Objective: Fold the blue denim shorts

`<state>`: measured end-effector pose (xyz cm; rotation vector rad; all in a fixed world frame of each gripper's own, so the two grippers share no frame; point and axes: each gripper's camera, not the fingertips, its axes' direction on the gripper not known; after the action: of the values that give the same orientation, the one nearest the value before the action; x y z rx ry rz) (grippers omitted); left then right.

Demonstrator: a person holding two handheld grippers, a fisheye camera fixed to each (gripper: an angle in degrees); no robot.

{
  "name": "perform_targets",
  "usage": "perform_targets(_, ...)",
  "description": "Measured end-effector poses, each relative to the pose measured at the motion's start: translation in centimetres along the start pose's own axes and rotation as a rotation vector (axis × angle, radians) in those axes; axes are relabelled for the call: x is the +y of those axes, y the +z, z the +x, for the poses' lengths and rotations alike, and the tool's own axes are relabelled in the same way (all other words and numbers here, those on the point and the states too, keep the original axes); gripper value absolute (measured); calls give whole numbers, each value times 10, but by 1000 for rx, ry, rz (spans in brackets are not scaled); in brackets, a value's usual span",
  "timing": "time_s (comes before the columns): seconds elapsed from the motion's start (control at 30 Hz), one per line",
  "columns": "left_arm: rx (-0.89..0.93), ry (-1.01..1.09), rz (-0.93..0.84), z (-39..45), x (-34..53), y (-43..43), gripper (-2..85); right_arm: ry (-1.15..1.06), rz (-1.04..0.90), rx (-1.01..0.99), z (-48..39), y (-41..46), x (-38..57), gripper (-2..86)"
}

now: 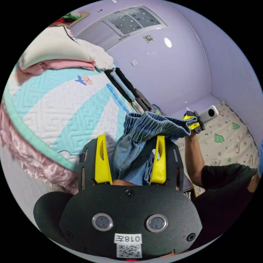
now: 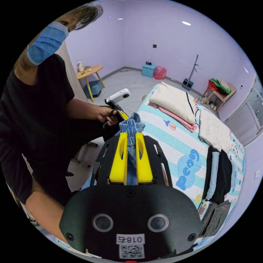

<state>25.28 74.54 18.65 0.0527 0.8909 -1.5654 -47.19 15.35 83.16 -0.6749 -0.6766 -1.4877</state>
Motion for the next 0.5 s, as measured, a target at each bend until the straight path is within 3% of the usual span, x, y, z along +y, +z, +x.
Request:
perform_targets(0.1,172,-2,-24,3,-11,15,156,44,16,20,-17,-11,11,52)
perform_targets(0.23,155,50,78,43,-18,9,68,122,49,76,-36,-33,25,52)
perform_targets(0.5,-31,328,122,213,-13,35,49,265,169,179,-125,-119,81,54)
